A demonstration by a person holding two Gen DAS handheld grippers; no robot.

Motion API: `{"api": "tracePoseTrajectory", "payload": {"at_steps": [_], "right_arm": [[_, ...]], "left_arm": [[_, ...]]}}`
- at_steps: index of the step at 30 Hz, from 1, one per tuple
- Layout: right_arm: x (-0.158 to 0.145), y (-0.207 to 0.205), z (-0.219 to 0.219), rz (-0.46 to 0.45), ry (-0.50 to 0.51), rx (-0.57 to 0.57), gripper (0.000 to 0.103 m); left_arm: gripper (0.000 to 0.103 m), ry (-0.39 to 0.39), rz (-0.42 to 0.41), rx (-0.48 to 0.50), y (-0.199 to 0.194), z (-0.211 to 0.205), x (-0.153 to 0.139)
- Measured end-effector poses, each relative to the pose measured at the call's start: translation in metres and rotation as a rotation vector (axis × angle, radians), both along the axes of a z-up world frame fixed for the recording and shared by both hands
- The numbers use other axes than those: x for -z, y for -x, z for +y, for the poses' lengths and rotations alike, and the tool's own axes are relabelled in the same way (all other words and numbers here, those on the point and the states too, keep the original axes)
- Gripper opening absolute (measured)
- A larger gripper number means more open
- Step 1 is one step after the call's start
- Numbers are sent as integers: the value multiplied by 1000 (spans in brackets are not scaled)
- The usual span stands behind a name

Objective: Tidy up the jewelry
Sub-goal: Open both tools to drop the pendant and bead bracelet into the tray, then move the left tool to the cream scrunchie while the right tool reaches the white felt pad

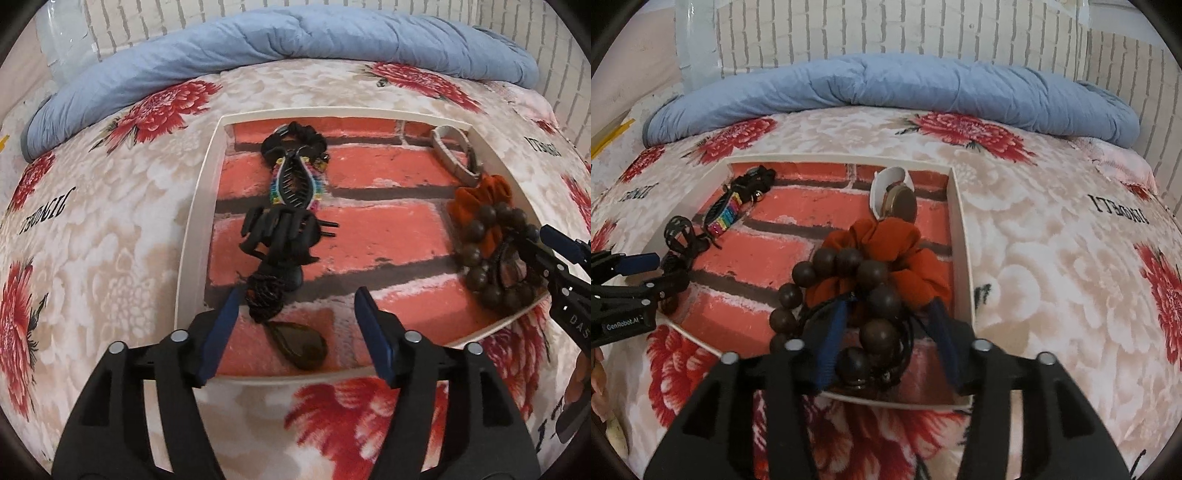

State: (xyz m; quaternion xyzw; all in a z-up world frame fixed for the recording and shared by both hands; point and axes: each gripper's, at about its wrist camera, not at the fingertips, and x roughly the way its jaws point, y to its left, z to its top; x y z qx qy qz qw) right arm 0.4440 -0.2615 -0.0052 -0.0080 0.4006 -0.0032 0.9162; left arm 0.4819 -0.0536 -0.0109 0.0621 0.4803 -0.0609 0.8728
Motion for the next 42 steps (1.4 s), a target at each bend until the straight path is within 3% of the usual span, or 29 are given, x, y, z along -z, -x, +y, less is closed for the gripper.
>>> {"api": "tracePoseTrajectory", "payload": {"at_steps": [9,10,17,28,42], "right_arm": [[-30,20,-11,-44,-5,51,71],[-33,23,-12,-47,-6,57,76],[-44,47,-9,-64,-7,90,87],[-58,96,20,-81,33,114,88],[-50,151,109,-81,15,91,88]], "left_arm": [[87,2,-87,-22,26,9,-39],[88,5,-97,-23,30,12,-43],[98,-3,-150,-46,61,46,-65],[98,17,-175,-135,116,135,-79],[98,-3,-163,-192,171,241,-66]]}}
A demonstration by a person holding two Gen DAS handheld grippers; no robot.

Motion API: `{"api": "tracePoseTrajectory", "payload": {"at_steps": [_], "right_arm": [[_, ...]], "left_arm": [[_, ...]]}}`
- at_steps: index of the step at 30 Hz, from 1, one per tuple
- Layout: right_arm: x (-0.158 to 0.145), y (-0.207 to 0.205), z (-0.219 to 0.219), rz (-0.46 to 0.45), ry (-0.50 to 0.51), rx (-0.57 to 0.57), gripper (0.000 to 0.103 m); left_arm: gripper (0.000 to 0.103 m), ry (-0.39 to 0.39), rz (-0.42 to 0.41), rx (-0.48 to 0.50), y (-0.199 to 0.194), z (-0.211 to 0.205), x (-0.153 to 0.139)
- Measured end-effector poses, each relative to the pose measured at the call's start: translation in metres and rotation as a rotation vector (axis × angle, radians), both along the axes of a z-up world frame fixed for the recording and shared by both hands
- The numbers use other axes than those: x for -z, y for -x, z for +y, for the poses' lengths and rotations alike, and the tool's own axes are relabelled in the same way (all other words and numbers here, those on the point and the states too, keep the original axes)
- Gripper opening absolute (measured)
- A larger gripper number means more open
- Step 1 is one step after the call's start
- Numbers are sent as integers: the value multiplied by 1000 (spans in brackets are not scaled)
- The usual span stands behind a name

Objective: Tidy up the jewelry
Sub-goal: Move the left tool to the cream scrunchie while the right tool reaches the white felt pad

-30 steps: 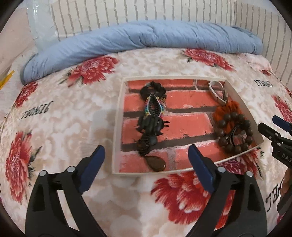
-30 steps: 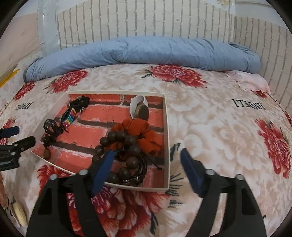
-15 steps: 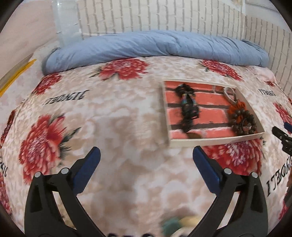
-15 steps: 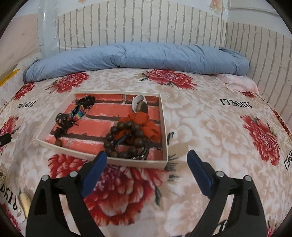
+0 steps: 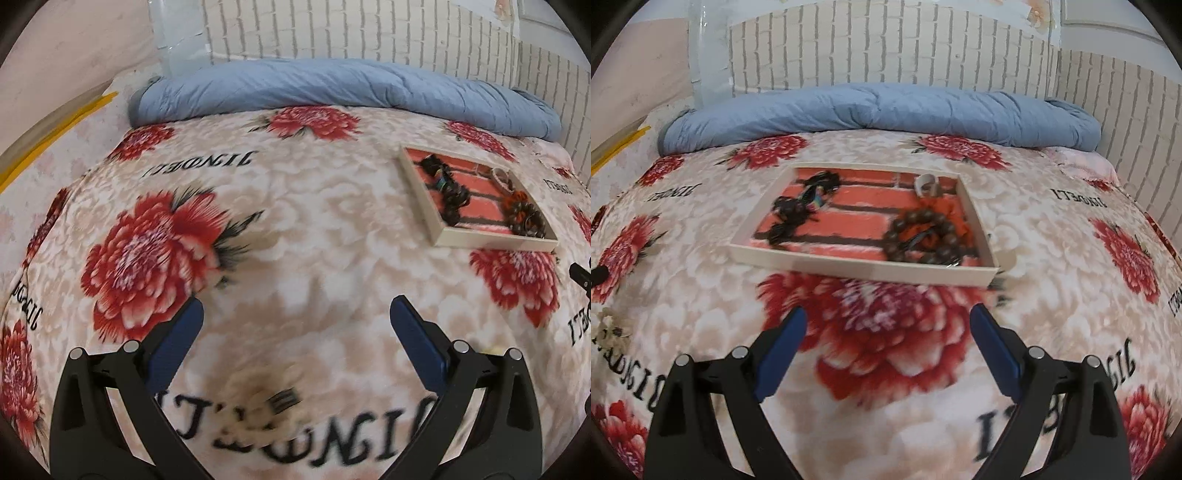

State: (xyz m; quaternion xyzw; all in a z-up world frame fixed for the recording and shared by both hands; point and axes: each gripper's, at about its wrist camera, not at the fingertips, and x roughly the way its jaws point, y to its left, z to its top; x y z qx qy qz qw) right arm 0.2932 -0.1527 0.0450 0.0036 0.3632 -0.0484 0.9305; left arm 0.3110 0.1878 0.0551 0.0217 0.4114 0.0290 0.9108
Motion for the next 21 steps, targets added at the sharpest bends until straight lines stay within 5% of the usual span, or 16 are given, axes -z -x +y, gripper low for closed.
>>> {"api": "tracePoseTrajectory", "payload": {"at_steps": [21], "right_arm": [[33,50,109,29,-3,-46,88]], "left_arm": [[98,39,48,15,46,65,61]]}}
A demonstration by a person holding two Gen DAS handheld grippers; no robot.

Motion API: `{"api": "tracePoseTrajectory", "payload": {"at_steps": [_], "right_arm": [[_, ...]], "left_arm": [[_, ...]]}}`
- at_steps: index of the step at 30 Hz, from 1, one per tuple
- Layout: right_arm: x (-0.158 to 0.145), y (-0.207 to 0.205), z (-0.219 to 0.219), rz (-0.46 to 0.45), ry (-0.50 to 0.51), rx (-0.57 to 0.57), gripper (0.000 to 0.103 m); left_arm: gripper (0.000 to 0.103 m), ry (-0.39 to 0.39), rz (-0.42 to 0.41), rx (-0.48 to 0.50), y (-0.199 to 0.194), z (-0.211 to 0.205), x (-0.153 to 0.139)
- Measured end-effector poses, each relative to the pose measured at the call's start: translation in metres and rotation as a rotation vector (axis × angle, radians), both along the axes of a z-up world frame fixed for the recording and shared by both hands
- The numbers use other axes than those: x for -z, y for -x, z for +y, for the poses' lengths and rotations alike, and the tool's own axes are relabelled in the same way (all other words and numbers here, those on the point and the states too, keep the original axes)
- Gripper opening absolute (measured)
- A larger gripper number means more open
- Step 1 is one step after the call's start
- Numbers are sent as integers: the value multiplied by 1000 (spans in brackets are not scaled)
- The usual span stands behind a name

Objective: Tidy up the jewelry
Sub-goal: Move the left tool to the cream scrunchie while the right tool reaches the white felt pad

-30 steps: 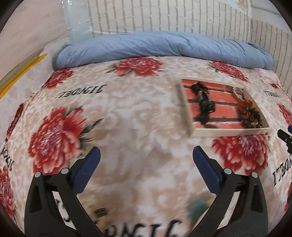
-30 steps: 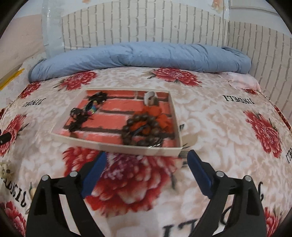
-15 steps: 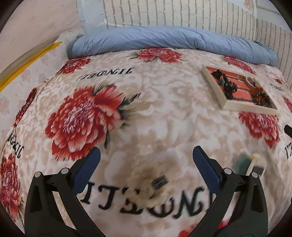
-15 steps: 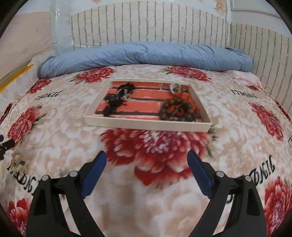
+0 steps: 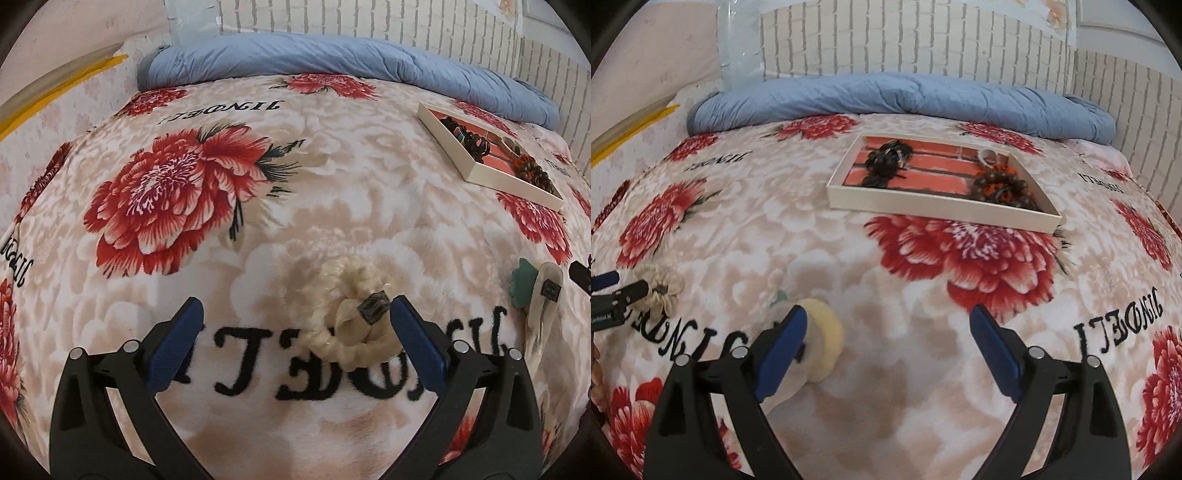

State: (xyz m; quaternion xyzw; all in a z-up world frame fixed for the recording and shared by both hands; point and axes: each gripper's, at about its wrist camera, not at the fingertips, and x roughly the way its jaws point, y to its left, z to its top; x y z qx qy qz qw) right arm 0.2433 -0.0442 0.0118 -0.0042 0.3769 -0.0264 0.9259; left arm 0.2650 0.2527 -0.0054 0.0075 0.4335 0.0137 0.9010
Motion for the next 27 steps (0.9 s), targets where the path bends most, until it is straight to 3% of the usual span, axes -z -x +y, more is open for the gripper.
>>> {"api": "tracePoseTrajectory", "payload": {"at_steps": [14,22,27], "right_arm": [[-3,-2,43,-14,43,26,88],[28,-14,53,72,9,60,88],[43,-19,55,111,-8,70,88]], "left_arm": [[98,36,-24,36,-12,-1,-1],[98,43,-4,59,-16,-2,13],[97,110,20,88,-18,3,25]]}}
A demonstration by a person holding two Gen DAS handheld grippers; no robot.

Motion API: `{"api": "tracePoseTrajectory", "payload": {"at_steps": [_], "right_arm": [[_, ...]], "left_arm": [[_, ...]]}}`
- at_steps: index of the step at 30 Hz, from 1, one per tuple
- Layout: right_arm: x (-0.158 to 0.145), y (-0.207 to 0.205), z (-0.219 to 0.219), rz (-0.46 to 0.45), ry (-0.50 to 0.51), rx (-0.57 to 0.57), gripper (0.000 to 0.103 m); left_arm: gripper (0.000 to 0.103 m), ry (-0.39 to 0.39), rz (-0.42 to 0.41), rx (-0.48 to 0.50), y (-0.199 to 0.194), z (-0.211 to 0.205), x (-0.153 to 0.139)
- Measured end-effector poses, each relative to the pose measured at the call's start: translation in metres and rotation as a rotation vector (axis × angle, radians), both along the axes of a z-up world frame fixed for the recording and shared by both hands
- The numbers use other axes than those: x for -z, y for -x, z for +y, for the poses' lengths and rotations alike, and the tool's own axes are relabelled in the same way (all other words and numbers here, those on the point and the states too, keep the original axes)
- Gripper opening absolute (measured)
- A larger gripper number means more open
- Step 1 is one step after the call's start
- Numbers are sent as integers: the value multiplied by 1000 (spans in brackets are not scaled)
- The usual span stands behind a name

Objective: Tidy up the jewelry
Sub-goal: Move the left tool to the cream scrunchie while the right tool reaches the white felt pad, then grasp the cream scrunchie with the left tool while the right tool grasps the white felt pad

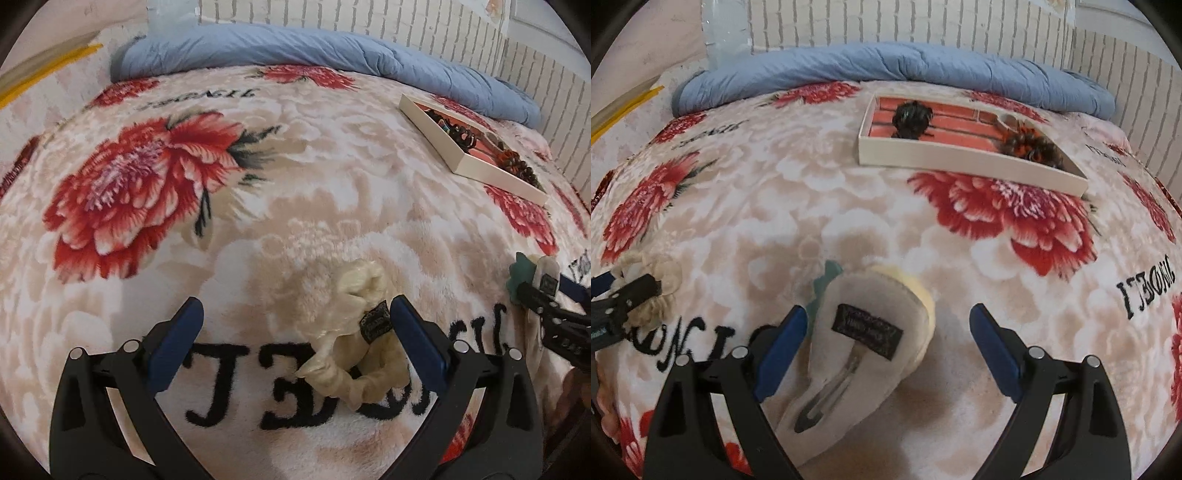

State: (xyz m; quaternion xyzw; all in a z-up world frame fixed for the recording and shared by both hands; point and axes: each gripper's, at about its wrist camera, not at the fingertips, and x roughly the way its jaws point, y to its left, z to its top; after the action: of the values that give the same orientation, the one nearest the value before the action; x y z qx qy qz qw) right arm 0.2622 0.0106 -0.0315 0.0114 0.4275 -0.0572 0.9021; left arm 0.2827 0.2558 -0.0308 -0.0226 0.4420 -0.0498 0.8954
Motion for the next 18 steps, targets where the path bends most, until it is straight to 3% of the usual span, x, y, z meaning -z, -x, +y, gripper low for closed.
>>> {"api": "tracePoseTrajectory", "payload": {"at_steps": [4,7,9,15,18], "right_arm": [[10,-1,-2,20,-15,9,87],[11,-1,0,18,-10,1,84],[11,-2,2,17,-12,-13,79],[9,0,15,8,15,-76,54],[8,-1,15,9,3,-86,50]], "left_arm": [[94,19,-5,8,0,2,4],[87,9,-14,15,1,0,4],[73,10,-24,28,3,-2,3],[51,-33,-48,70,8,-16,1],[41,-72,-61,85,10,-24,-1]]}}
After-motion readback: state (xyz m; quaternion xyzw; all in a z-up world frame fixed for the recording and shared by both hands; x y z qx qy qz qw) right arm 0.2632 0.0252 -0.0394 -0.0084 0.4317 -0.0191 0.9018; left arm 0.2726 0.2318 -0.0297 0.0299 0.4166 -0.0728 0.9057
